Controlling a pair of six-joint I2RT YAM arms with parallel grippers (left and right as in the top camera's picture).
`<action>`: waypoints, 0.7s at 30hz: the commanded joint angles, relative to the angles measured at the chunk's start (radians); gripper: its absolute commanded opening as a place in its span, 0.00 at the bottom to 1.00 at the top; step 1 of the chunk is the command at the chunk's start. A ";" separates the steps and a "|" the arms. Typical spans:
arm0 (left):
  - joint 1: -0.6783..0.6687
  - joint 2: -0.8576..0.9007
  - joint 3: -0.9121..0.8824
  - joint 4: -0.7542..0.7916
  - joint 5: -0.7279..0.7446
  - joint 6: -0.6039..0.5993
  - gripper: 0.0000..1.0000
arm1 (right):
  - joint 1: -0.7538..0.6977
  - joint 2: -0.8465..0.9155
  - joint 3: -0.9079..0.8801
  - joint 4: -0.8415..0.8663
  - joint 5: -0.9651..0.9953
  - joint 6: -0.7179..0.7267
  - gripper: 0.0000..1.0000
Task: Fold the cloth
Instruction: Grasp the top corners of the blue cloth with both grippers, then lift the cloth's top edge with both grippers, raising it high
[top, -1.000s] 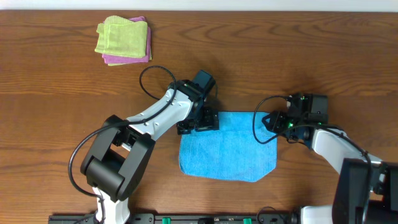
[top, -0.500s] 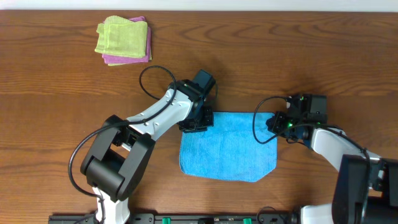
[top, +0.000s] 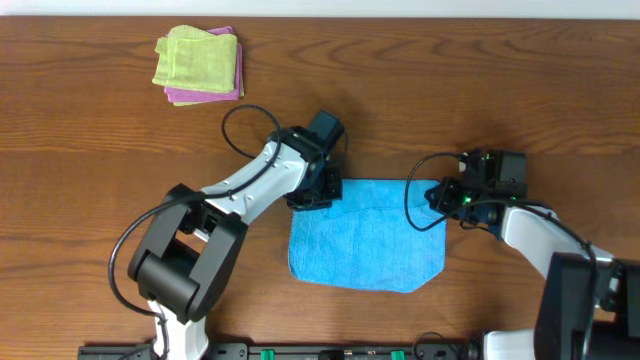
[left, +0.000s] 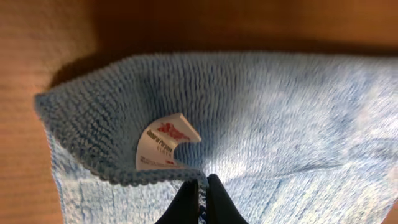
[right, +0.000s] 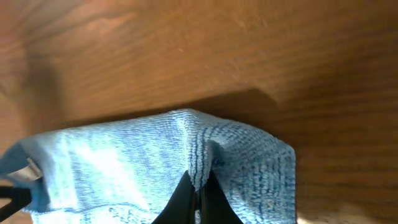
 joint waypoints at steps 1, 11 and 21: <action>0.023 0.010 0.011 0.028 -0.003 -0.013 0.06 | 0.008 -0.048 0.036 0.001 -0.019 0.003 0.01; 0.024 0.010 0.011 0.187 0.004 -0.026 0.06 | 0.011 -0.052 0.037 0.061 -0.012 -0.029 0.01; 0.020 0.010 0.011 0.248 -0.009 -0.037 0.06 | 0.073 -0.052 0.037 0.102 0.114 -0.031 0.02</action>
